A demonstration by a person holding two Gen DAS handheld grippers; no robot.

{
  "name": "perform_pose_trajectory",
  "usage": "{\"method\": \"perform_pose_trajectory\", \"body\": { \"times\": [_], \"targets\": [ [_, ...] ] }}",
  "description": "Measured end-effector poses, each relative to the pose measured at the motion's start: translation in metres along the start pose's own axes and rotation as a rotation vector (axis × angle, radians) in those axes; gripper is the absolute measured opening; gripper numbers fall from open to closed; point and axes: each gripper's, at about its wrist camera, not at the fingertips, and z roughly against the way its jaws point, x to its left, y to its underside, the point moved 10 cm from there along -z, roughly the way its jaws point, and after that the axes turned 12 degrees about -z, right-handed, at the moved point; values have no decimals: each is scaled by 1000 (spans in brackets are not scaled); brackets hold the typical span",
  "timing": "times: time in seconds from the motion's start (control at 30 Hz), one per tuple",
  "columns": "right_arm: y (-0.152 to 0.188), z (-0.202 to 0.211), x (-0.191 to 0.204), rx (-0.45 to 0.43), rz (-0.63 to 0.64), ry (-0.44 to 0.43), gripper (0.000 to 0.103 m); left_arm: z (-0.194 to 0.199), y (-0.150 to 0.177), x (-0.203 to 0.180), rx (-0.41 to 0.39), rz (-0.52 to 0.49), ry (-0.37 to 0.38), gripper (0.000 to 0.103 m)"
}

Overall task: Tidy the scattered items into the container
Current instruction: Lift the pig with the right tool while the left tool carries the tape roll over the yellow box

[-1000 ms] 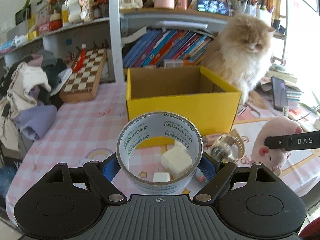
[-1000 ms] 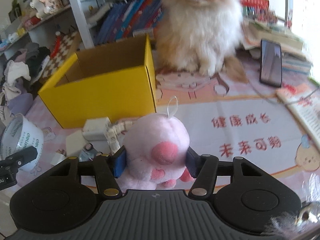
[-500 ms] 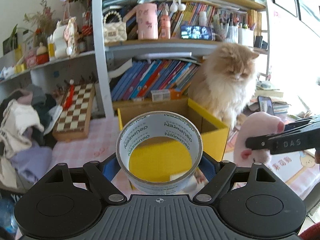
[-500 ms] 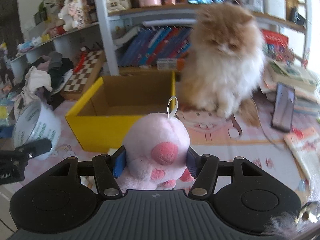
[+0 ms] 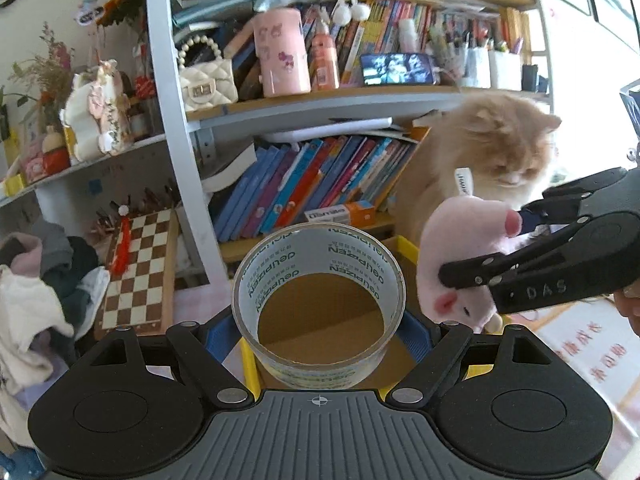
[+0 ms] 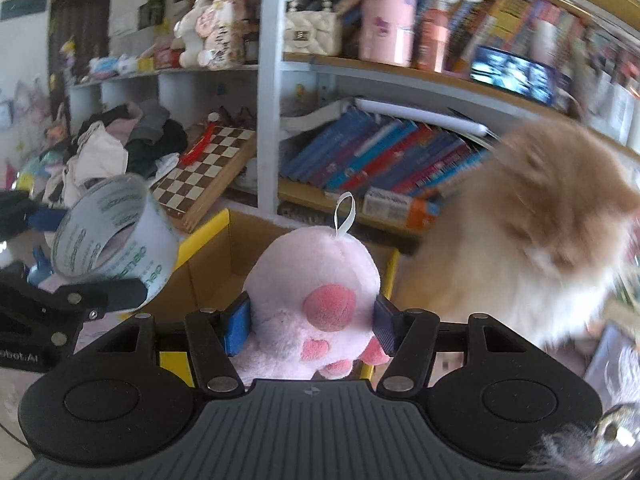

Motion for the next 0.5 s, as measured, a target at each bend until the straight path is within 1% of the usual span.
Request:
{"method": "perform_pose_trajectory", "body": {
  "times": [0.2, 0.37, 0.5],
  "targets": [
    [-13, -53, 2, 55, 153, -50, 59, -52, 3, 4, 98, -56, 27, 84],
    [-7, -92, 6, 135, 324, -95, 60, -91, 15, -2, 202, -121, 68, 84],
    [3, -120, 6, 218, 418, -129, 60, -116, 22, -9, 268, -168, 99, 84]
  ]
}}
